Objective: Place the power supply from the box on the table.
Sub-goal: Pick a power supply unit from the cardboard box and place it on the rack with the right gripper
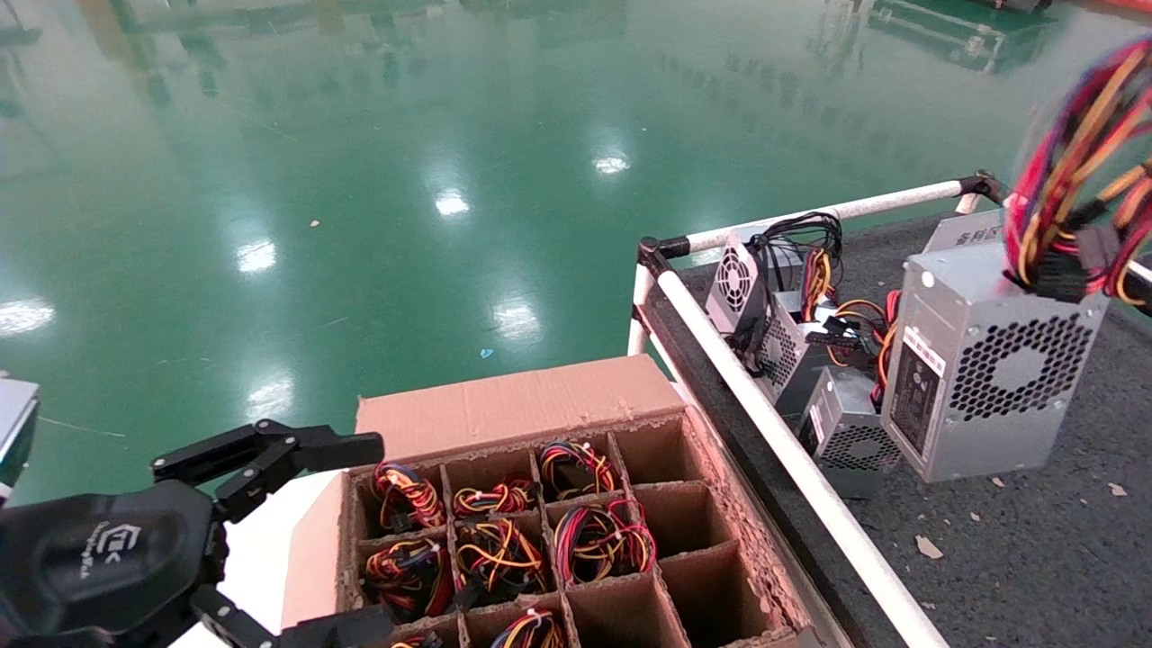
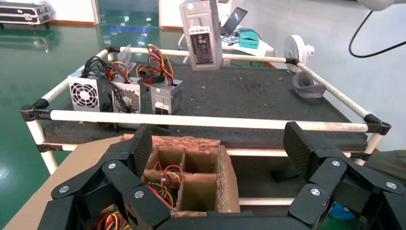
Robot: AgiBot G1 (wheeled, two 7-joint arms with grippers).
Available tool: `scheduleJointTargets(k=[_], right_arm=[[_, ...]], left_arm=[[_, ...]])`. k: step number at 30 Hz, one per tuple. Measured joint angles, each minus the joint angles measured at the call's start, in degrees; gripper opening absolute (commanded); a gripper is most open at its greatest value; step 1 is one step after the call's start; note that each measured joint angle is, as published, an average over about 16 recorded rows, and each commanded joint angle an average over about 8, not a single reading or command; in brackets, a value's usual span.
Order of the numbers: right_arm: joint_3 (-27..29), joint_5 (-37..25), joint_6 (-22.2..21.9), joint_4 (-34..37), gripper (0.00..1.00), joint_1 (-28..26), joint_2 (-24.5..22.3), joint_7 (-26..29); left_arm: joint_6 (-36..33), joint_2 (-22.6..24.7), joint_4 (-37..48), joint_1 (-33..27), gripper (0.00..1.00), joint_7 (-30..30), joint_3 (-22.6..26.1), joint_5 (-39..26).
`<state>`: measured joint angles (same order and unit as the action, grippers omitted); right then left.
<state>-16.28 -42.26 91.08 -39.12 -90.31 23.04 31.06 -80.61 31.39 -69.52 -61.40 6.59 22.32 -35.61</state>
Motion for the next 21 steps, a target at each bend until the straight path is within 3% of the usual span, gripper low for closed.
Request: scheduleJointTargets(k=[10,21], right_arm=[[-3.53,2.18,-0.08,5.57,0.00,1.58,-2.38,-3.81],[-7.27,2.36,-0.38,10.83,0.00,2.78,-1.99,-6.67]], left_arm=[[0.00,0.00,0.00,0.00,1.00,0.00,0.00,0.00],[0.00,0.00,0.00,0.00,1.00,0.00,0.00,0.00]])
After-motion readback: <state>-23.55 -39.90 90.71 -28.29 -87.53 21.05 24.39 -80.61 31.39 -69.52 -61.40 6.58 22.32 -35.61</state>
